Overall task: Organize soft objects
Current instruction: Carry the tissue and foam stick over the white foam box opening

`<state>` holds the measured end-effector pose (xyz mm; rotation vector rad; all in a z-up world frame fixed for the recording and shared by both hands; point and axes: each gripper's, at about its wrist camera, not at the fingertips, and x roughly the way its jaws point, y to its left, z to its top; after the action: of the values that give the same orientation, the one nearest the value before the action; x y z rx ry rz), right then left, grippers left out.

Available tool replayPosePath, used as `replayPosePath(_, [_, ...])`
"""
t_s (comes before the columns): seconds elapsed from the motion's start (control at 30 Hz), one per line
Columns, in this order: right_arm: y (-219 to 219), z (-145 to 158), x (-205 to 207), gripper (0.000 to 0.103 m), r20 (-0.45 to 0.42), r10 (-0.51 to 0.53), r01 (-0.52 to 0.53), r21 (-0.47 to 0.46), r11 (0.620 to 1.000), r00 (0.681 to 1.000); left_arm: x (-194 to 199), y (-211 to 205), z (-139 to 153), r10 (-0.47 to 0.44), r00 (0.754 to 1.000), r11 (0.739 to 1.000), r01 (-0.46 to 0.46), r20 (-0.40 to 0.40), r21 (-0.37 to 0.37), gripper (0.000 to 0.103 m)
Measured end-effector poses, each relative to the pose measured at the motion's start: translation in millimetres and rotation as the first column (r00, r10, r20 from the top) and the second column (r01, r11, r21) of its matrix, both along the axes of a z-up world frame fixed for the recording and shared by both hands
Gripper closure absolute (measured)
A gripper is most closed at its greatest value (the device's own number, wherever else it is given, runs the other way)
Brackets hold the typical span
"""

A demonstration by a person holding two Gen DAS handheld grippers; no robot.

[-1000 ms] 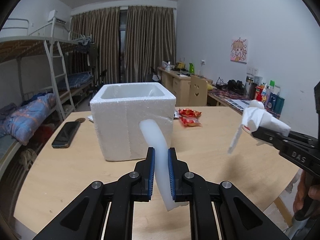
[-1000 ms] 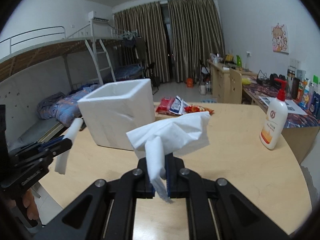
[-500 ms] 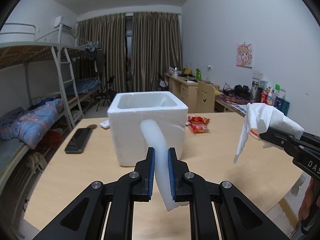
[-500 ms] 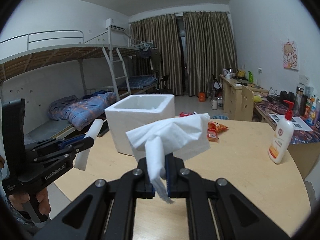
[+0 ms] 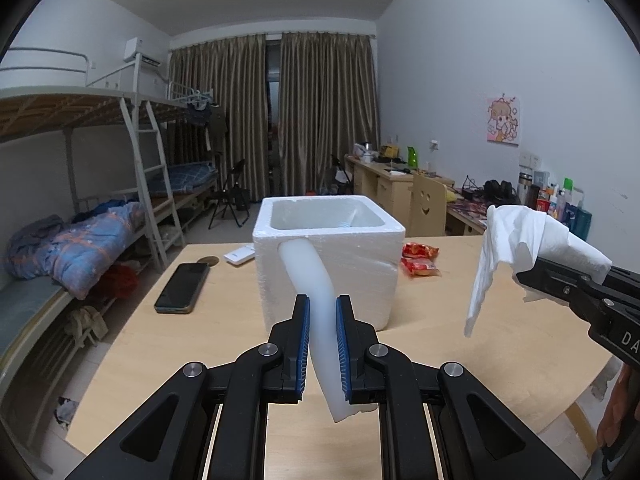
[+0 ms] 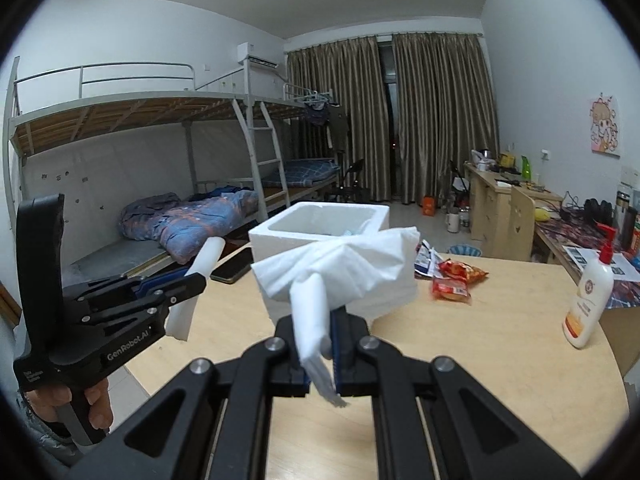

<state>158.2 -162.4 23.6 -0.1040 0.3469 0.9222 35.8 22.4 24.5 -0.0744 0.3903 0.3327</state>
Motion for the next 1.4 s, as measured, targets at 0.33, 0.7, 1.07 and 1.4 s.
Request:
replayPosePath(0.33, [17.3,-1.7,-4.0,0.093,0.003,0.046,-0.046,-0.007,0.999,0.999,-9.0,15.4,6.7,0.028,0.999,1.0,-0.028,0.018,0.001,0.089])
replayPosePath(0.7, [31.3,-2.5,0.8,0.093,0.011,0.075,-0.074,-0.023,0.997,0.997,-7.9,20.9,12.0,0.03,0.999,0.999,-0.03,0.031,0.012,0.089])
replayPosePath(1.07, [39.0,2.7,7.8,0.093,0.012,0.078,-0.078,-0.029,0.997,0.997,0.4,26.2,20.7,0.016,0.999,1.0,-0.017,0.04,0.022,0.089])
replayPosePath(1.4, [46.0,15.6,16.6,0.093,0.021,0.076,-0.076,-0.017,0.997,0.997,11.0,31.6,34.5,-0.009,0.998,0.999,0.007,0.055,0.036,0.089])
